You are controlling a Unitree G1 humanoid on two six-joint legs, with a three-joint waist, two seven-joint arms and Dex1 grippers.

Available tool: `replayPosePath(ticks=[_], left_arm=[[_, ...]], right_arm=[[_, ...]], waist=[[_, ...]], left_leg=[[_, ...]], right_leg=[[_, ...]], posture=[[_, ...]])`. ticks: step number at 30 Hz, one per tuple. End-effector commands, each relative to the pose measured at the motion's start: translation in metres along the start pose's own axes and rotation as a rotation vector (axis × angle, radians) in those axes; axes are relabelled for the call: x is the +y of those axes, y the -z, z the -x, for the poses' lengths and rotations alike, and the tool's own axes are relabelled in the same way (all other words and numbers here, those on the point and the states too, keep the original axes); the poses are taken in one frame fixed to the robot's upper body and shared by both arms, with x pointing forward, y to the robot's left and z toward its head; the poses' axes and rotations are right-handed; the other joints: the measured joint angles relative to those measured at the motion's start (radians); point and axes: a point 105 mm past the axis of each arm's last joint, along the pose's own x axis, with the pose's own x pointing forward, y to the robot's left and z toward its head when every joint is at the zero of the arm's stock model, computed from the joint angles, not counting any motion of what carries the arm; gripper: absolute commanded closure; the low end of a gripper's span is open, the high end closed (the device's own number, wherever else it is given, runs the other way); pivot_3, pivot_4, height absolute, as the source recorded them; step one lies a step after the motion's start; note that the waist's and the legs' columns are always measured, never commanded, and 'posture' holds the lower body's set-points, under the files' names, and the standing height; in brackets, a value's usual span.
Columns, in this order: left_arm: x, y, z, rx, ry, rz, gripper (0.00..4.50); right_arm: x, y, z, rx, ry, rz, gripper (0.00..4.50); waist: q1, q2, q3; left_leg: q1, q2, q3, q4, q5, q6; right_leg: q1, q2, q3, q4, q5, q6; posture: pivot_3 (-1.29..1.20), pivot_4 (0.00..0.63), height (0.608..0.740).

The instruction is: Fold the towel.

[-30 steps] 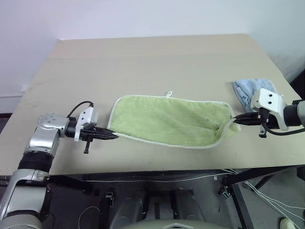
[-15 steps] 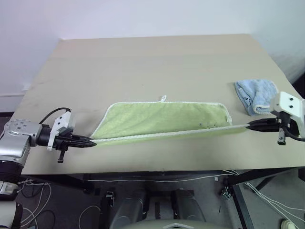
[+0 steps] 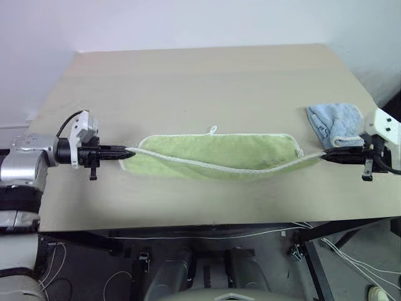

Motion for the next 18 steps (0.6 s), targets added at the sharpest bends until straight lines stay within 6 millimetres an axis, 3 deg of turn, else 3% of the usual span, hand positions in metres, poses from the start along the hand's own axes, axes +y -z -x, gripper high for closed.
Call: replayPosePath(ticks=[1,4,8,13,18], left_arm=[[0.011,-0.001,0.001,0.023,-0.03,-0.01,4.49],[0.023,-0.007,-0.005,0.001,-0.065,-0.005,4.49],[0.04,-0.001,-0.004,0.075,-0.158,-0.048,4.49],[0.05,0.001,-0.014,0.083,-0.199,-0.012,4.49],[0.054,0.008,-0.024,0.092,-0.234,0.005,4.49]], right_arm=[[-0.014,-0.009,-0.006,-0.07,0.053,-0.011,4.5],[-0.027,-0.013,-0.014,-0.122,0.103,-0.034,4.5],[-0.052,-0.01,-0.029,-0.156,0.199,-0.067,4.5],[-0.058,0.003,-0.055,-0.121,0.18,-0.092,4.5],[-0.066,0.012,-0.068,-0.095,0.202,-0.102,4.5]], waist=[[0.001,0.0,0.0],[0.003,0.0,0.0],[0.002,-0.001,0.001],[0.001,-0.001,0.001],[0.001,-0.001,0.001]], left_leg=[[0.0,0.0,0.0,-0.001,0.0,0.0],[-0.001,0.0,0.0,-0.001,0.0,0.0],[0.0,0.0,0.0,0.0,0.0,0.0],[0.0,-0.001,0.0,-0.001,0.002,0.002],[-0.001,-0.001,0.0,0.001,0.002,0.002]], right_leg=[[0.0,0.0,0.0,0.0,0.0,0.0],[-0.001,0.0,0.0,0.0,0.0,0.0],[0.0,0.0,0.0,0.0,0.0,0.0],[-0.001,0.001,0.0,0.0,0.0,0.0],[-0.001,0.001,0.0,0.002,0.0,0.001]], posture=[[0.0,0.15,0.74],[0.0,0.15,0.74],[0.0,0.15,0.74],[0.0,0.15,0.74],[0.0,0.15,0.74]])
